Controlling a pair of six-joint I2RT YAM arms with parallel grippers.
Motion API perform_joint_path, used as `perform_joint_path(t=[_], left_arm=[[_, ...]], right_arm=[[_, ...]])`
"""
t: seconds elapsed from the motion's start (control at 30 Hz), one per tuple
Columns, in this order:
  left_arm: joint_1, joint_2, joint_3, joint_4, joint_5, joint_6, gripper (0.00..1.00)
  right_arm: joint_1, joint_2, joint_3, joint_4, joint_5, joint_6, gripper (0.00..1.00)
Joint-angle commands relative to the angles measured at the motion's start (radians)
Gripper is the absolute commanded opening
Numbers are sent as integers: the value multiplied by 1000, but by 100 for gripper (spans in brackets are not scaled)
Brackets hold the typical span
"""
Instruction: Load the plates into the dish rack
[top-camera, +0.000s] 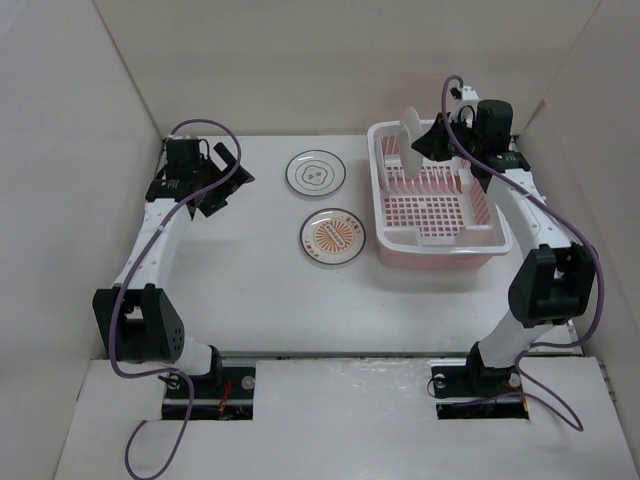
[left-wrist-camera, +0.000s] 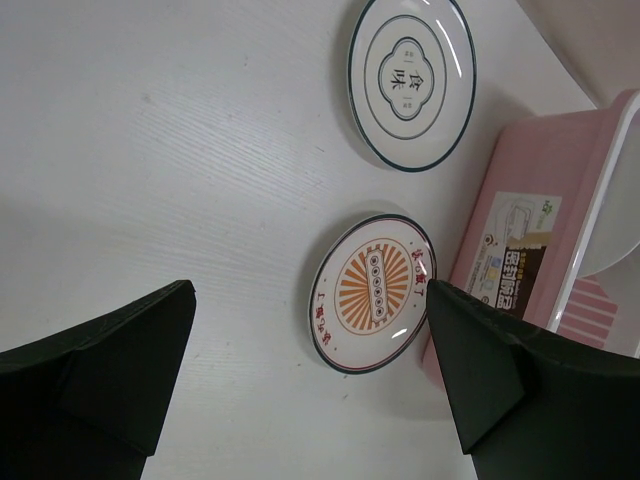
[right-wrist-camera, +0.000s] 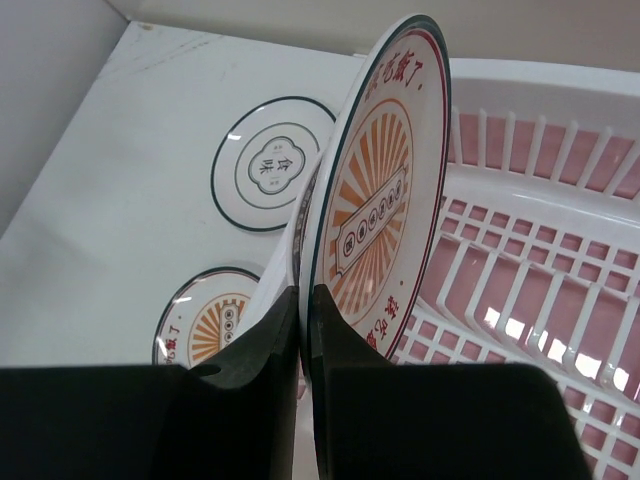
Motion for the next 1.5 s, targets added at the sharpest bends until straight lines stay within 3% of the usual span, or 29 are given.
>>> perform_joint_path(t=[0.0,0.43,1.47], left_arm=[[0,4,12,34,15,29,99],[0,13,12,43,24,29,99],[0,41,12,43,24,29,99]], right_arm=[[-8,-21,34,105,-83,-33,0],[23,41,-26,130,86,33,0],[50,128,-57,150,170,100,0]])
